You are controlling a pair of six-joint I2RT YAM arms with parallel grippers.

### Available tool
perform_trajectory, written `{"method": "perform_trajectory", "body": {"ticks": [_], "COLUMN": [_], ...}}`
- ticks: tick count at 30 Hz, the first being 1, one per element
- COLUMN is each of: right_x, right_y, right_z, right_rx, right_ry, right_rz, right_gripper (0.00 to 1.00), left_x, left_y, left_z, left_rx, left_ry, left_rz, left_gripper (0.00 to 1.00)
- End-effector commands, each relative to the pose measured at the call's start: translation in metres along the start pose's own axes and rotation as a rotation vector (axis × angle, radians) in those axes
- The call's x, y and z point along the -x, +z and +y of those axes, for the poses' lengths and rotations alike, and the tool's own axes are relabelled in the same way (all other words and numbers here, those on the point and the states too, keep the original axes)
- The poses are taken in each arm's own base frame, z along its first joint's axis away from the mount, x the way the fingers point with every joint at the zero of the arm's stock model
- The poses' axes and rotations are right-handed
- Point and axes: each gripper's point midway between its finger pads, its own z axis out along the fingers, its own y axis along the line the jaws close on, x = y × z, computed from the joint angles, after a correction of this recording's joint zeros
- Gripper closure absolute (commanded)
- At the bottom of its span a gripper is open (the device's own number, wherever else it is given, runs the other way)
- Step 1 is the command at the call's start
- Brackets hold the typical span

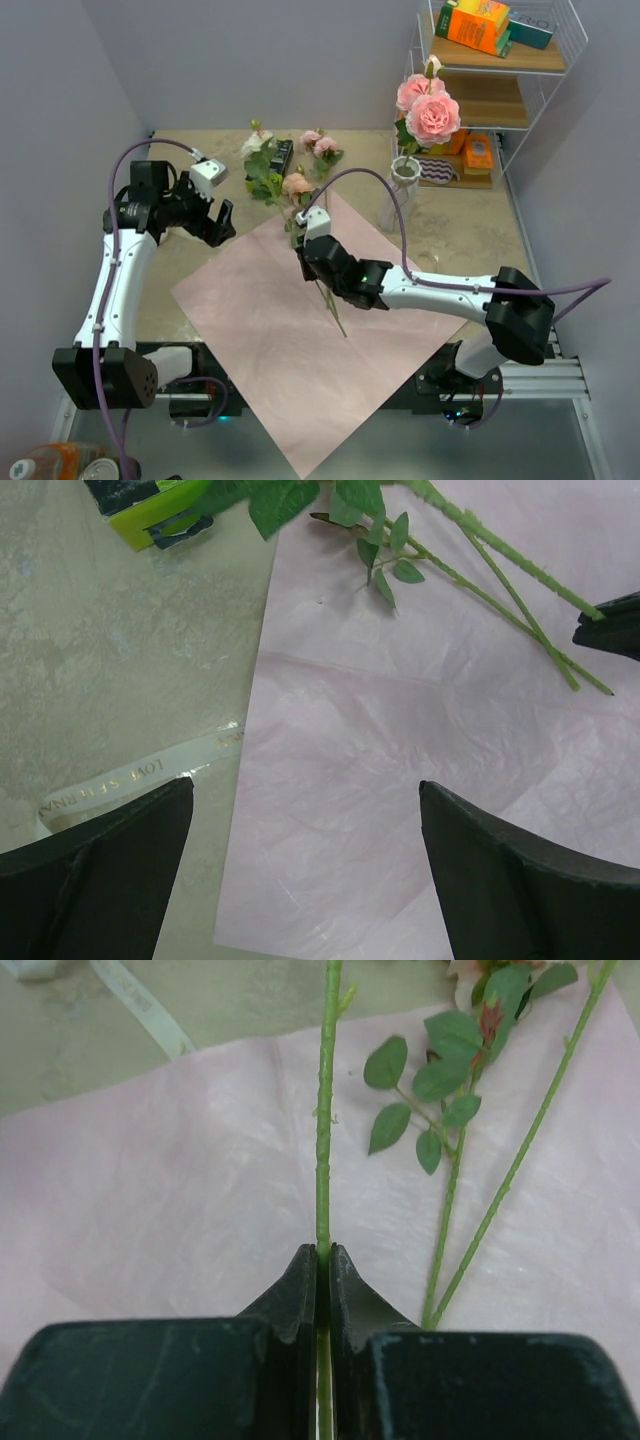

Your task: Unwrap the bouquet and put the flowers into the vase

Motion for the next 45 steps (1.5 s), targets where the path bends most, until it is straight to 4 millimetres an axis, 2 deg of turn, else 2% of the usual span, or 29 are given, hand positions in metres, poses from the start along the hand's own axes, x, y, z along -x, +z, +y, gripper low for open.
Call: {"method": "perform_trajectory", "body": {"ticks": [1,5,9,16,21,23,24,25,26,28,29,30,32,36,40,44,45], "right_x": [-0.029,-0.064,-0.077,-0.098,-0.110,-0.115,-0.116,-0.112,-0.118,-0.110,-0.115,-0.105,-0.099,-0.082,-0.079,-0.080,-0.073], "right_y": [-0.006,0.000,0.003,0.009,0.020,0.028,0.030,0.033,0.038,0.046,0.051,0.058,0.066,0.094,0.114,0.125,0.128], "right_z": [0.001,0.002,0.006,0.019,0.025,0.027,0.029,0.033,0.034,0.039,0.038,0.042,0.044,0.037,0.027,0.034,0.037], "right_rx": [-0.009,-0.051,-0.051,-0.009,-0.004,-0.011,-0.011,-0.003,-0.006,-0.009,-0.015,-0.013,-0.007,-0.014,-0.004,0.033,0.037], "right_ry": [-0.053,-0.111,-0.115,-0.117,-0.133,-0.142,-0.146,-0.144,-0.162,-0.174,-0.197,-0.190,-0.197,-0.157,-0.110,-0.102,-0.098], "right_rz": [0.052,0.137,0.169,0.228,0.264,0.276,0.277,0.269,0.280,0.265,0.274,0.259,0.254,0.243,0.270,0.283,0.273], "right_gripper": [1.00,1.00,1.00,1.00,1.00,0.84,0.67,0.60,0.55,0.51,0.51,0.50,0.50,0.50,0.50,0.51,0.52], "left_x": [0.029,0.049,0.067,0.067,0.063,0.062,0.062,0.062,0.060,0.058,0.055,0.053,0.053,0.053,0.055,0.057,0.057], "left_y": [-0.018,-0.033,-0.042,-0.048,-0.050,-0.051,-0.051,-0.051,-0.050,-0.050,-0.049,-0.049,-0.050,-0.053,-0.058,-0.062,-0.062], "left_z": [0.002,0.004,0.014,0.046,0.052,0.054,0.054,0.054,0.053,0.055,0.054,0.054,0.053,0.053,0.053,0.053,0.053], "left_rx": [0.046,0.094,0.157,0.242,0.243,0.238,0.234,0.223,0.217,0.215,0.209,0.205,0.199,0.198,0.197,0.189,0.190], "left_ry": [0.018,0.006,-0.006,-0.126,-0.138,-0.159,-0.164,-0.169,-0.173,-0.176,-0.178,-0.179,-0.167,-0.162,-0.143,-0.136,-0.139], "left_rz": [-0.099,-0.169,-0.238,-0.247,-0.247,-0.252,-0.251,-0.253,-0.246,-0.241,-0.232,-0.228,-0.228,-0.222,-0.220,-0.220,-0.220], "left_gripper": [0.01,0.01,0.01,0.01,0.01,0.01,0.01,0.01,0.01,0.01,0.01,0.01,0.01,0.01,0.01,0.01,0.01]}}
